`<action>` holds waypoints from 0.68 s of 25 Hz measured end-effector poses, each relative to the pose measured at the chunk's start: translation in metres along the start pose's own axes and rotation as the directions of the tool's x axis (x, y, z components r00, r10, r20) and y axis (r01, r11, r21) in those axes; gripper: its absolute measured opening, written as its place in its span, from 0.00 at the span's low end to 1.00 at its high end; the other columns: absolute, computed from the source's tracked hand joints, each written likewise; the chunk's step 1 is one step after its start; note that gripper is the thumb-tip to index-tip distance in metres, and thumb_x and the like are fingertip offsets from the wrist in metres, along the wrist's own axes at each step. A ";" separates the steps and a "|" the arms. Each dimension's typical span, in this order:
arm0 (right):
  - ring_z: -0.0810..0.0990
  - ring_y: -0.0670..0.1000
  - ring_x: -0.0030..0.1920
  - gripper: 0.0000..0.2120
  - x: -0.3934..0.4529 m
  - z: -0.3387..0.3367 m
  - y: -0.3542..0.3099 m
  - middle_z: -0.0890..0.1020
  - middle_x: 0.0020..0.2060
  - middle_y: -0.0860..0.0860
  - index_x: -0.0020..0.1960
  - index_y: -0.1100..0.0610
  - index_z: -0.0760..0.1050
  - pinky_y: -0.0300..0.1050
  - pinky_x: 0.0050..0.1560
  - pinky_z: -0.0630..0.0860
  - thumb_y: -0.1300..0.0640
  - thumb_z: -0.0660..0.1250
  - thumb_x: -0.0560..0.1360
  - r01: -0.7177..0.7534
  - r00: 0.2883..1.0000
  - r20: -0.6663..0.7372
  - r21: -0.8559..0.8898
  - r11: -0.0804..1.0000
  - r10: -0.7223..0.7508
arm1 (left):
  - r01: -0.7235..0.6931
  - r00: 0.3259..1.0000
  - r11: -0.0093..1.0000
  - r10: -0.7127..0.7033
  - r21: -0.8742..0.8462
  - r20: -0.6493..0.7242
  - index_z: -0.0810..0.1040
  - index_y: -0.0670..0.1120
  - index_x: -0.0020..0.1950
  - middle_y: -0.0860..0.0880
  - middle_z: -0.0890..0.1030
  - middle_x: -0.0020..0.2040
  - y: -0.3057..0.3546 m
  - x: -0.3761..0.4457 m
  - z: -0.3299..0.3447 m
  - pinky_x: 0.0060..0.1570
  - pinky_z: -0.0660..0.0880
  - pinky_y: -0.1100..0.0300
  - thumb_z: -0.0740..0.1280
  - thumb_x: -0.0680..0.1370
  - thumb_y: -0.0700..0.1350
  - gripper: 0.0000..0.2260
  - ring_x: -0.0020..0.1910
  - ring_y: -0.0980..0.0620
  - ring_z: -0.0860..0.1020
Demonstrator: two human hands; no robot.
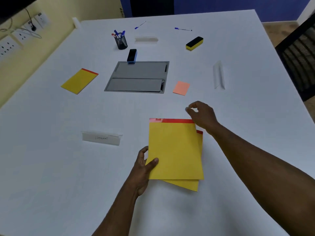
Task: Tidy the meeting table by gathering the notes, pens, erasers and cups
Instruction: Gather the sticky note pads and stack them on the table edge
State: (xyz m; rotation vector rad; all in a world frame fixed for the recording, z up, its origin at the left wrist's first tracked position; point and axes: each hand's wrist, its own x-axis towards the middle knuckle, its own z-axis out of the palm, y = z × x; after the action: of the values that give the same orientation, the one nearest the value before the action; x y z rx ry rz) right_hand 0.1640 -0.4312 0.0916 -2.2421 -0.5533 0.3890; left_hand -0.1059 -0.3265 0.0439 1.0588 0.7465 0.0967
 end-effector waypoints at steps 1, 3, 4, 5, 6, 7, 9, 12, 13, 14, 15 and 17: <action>0.77 0.53 0.60 0.14 0.006 0.003 0.010 0.80 0.59 0.51 0.57 0.56 0.78 0.44 0.57 0.70 0.48 0.65 0.78 -0.021 0.999 -0.036 0.026 0.999 0.022 | -0.008 1.000 0.999 0.008 -0.047 0.007 0.66 0.58 0.71 0.47 0.79 0.65 0.000 0.008 -0.006 0.53 0.79 0.48 0.80 0.63 0.51 0.40 0.62 0.43 0.79; 0.78 0.51 0.57 0.12 0.021 0.011 0.028 0.82 0.57 0.51 0.56 0.57 0.78 0.42 0.55 0.69 0.51 0.65 0.78 -0.067 0.996 -0.059 0.036 0.997 0.069 | -0.006 1.000 0.995 0.008 -0.101 0.016 0.67 0.56 0.73 0.49 0.78 0.67 0.001 0.026 -0.014 0.55 0.79 0.49 0.81 0.63 0.53 0.42 0.64 0.46 0.78; 0.78 0.51 0.57 0.12 0.030 0.016 0.035 0.81 0.57 0.51 0.57 0.57 0.78 0.40 0.54 0.69 0.52 0.66 0.77 -0.085 0.994 -0.064 0.032 0.996 0.087 | -0.002 1.000 0.993 0.002 -0.114 0.005 0.68 0.53 0.72 0.49 0.78 0.67 0.003 0.035 -0.018 0.55 0.79 0.51 0.81 0.62 0.54 0.41 0.63 0.46 0.78; 0.78 0.51 0.56 0.13 0.041 0.022 0.040 0.81 0.57 0.51 0.58 0.58 0.77 0.39 0.54 0.68 0.52 0.67 0.77 -0.099 0.993 -0.062 0.021 0.995 0.100 | 0.005 1.000 0.990 -0.006 -0.138 -0.010 0.70 0.51 0.71 0.48 0.78 0.66 0.003 0.045 -0.021 0.54 0.79 0.53 0.81 0.62 0.54 0.40 0.63 0.47 0.78; 0.78 0.52 0.56 0.15 0.055 0.028 0.045 0.80 0.58 0.52 0.60 0.58 0.76 0.39 0.53 0.67 0.53 0.68 0.76 -0.107 0.993 -0.051 0.004 0.994 0.107 | 0.013 0.999 0.986 -0.018 -0.169 -0.029 0.71 0.49 0.71 0.47 0.79 0.66 0.003 0.054 -0.025 0.53 0.79 0.54 0.81 0.63 0.53 0.39 0.62 0.47 0.79; 0.78 0.53 0.57 0.16 0.073 0.035 0.049 0.80 0.58 0.53 0.61 0.58 0.75 0.40 0.54 0.68 0.54 0.69 0.75 -0.109 0.994 -0.034 -0.025 0.994 0.108 | 0.020 0.998 0.978 -0.031 -0.207 -0.050 0.71 0.48 0.71 0.46 0.79 0.66 0.001 0.066 -0.029 0.53 0.80 0.54 0.79 0.65 0.52 0.36 0.62 0.46 0.79; 0.76 0.56 0.60 0.18 0.108 0.049 0.055 0.79 0.59 0.54 0.62 0.58 0.74 0.45 0.57 0.70 0.54 0.69 0.74 -0.100 0.995 -0.004 -0.122 0.988 0.100 | 0.028 0.995 0.961 -0.054 -0.277 -0.084 0.70 0.48 0.71 0.45 0.78 0.67 -0.002 0.086 -0.035 0.56 0.79 0.52 0.71 0.74 0.45 0.27 0.64 0.45 0.77; 0.71 0.58 0.65 0.21 0.163 0.072 0.061 0.77 0.61 0.55 0.65 0.56 0.72 0.53 0.60 0.71 0.52 0.68 0.74 -0.015 0.999 0.036 -0.371 0.929 0.031 | 0.066 0.992 0.947 -0.097 -0.315 -0.085 0.70 0.48 0.71 0.45 0.78 0.67 -0.009 0.115 -0.041 0.59 0.77 0.48 0.62 0.79 0.38 0.21 0.65 0.43 0.76; 0.69 0.59 0.66 0.22 0.180 0.079 0.061 0.76 0.63 0.56 0.66 0.56 0.71 0.55 0.61 0.70 0.52 0.68 0.74 0.010 0.999 0.042 -0.418 0.908 0.009 | 0.077 0.991 0.946 -0.108 -0.313 -0.081 0.70 0.48 0.71 0.45 0.78 0.67 -0.011 0.123 -0.042 0.60 0.77 0.48 0.61 0.79 0.37 0.20 0.65 0.43 0.76; 0.68 0.59 0.67 0.23 0.197 0.083 0.061 0.75 0.64 0.56 0.67 0.56 0.70 0.55 0.62 0.69 0.52 0.68 0.74 0.016 0.999 0.038 -0.436 0.900 0.000 | 0.087 0.990 0.947 -0.118 -0.310 -0.082 0.70 0.48 0.71 0.45 0.78 0.67 -0.012 0.129 -0.042 0.60 0.76 0.48 0.61 0.79 0.37 0.20 0.65 0.43 0.76; 0.66 0.59 0.69 0.25 0.213 0.088 0.062 0.73 0.66 0.56 0.68 0.56 0.68 0.56 0.64 0.68 0.52 0.68 0.74 0.012 1.000 0.024 -0.437 0.899 -0.002 | 0.094 0.989 0.946 -0.125 -0.309 -0.083 0.70 0.48 0.71 0.45 0.78 0.66 -0.012 0.135 -0.042 0.60 0.76 0.48 0.61 0.79 0.37 0.20 0.65 0.43 0.77; 0.62 0.60 0.71 0.30 0.242 0.092 0.066 0.68 0.69 0.57 0.71 0.58 0.63 0.59 0.66 0.67 0.52 0.69 0.73 0.005 1.000 0.003 -0.443 0.896 -0.004 | 0.106 0.987 0.941 -0.139 -0.322 -0.081 0.71 0.48 0.70 0.46 0.78 0.66 -0.015 0.142 -0.044 0.60 0.76 0.49 0.61 0.78 0.37 0.21 0.64 0.44 0.77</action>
State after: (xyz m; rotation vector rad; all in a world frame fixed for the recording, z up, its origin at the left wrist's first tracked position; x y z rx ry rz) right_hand 0.3491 -0.2922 -0.0423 -2.6775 -0.7048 0.2807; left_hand -0.0295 -0.2422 -0.0523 0.7028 0.8566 0.1593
